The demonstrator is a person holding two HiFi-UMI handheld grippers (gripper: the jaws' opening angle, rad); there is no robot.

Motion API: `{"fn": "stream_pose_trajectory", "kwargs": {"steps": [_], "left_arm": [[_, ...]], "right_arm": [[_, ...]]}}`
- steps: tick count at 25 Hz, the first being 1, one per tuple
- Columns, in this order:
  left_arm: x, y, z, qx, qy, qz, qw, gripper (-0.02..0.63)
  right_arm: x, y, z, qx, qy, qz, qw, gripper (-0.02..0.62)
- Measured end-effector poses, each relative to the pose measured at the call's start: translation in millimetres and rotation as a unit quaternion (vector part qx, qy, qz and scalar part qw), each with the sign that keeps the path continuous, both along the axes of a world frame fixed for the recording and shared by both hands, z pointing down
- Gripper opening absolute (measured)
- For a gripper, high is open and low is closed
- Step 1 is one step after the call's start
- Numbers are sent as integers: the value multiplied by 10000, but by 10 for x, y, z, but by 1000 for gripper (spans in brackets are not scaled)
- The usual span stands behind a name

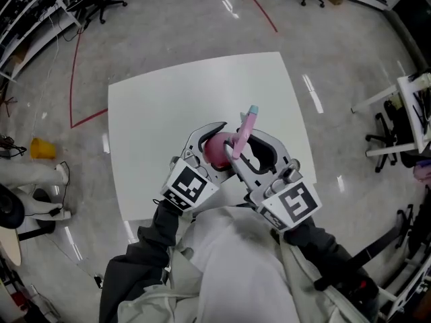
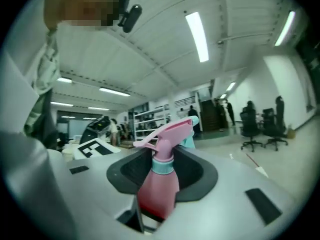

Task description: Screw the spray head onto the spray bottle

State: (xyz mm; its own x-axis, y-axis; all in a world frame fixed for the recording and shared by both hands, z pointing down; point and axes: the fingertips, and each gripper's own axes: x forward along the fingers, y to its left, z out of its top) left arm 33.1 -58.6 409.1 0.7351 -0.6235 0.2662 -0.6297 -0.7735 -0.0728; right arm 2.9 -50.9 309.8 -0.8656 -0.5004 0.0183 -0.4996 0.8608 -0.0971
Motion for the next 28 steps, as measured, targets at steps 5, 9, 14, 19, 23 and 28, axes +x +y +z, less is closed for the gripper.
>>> {"fn": "stream_pose_trajectory", "kwargs": {"steps": [5, 9, 14, 19, 23, 28], "left_arm": [[110, 19, -4, -192, 568, 15, 9982, 430], [79, 186, -120, -213, 963, 634, 9931, 430], [133, 653, -348, -520, 1733, 2222, 9581, 430], [300, 955, -231, -711, 1272, 3231, 9351, 430], [337, 863, -153, -740, 1303, 3025, 9413, 430], [187, 490, -70, -659, 1323, 1944, 9697, 430]], "right_arm": [[4, 53, 29, 95, 78, -48, 9999, 127], [64, 203, -25, 292, -154, -1243, 9917, 200], [124, 309, 68, -210, -68, -2317, 9725, 343], [81, 434, -253, -272, -758, -3429, 9359, 347], [78, 509, -354, -159, -768, -3514, 9329, 218], [65, 333, -256, -50, -378, -2788, 9596, 66]]}}
